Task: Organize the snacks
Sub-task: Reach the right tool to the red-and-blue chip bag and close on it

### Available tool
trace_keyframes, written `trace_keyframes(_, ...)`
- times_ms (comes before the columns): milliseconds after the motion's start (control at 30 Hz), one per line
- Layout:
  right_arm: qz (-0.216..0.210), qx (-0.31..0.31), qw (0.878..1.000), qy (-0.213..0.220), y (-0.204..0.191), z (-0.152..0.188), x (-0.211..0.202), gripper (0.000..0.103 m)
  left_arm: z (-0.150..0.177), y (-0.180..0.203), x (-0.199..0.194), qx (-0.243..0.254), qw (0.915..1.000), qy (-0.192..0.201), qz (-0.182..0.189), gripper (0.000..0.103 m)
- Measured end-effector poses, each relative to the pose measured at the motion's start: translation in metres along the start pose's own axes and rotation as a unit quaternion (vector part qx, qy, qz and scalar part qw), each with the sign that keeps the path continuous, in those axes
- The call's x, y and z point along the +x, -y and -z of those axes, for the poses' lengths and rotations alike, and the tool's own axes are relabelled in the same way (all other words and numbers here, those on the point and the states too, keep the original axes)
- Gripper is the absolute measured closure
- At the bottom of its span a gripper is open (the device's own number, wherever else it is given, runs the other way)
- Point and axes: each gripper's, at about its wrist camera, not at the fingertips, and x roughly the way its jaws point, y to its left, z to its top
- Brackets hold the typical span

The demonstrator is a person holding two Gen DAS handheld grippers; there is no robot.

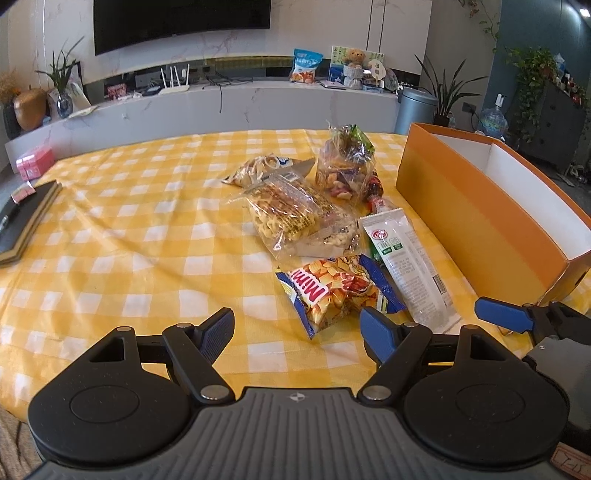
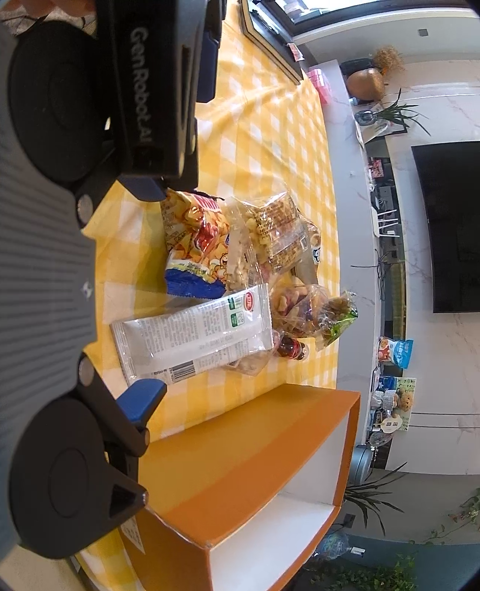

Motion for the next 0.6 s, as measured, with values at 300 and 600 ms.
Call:
trace_keyframes(300,-0.005,0.013,1.0,0.008,0.009,0.001,0.01,0.003,-0.001,-0.005,0.004,-0.005,0.9994,-0.003,0.034,0.012)
trace_keyframes(600,-0.023,0.051,0.998,-0.005,0.02,-0.013,0.016,0.003,-0.013,-0.037,0.003,-0.038,0.9991,0.007,0.017,0.012)
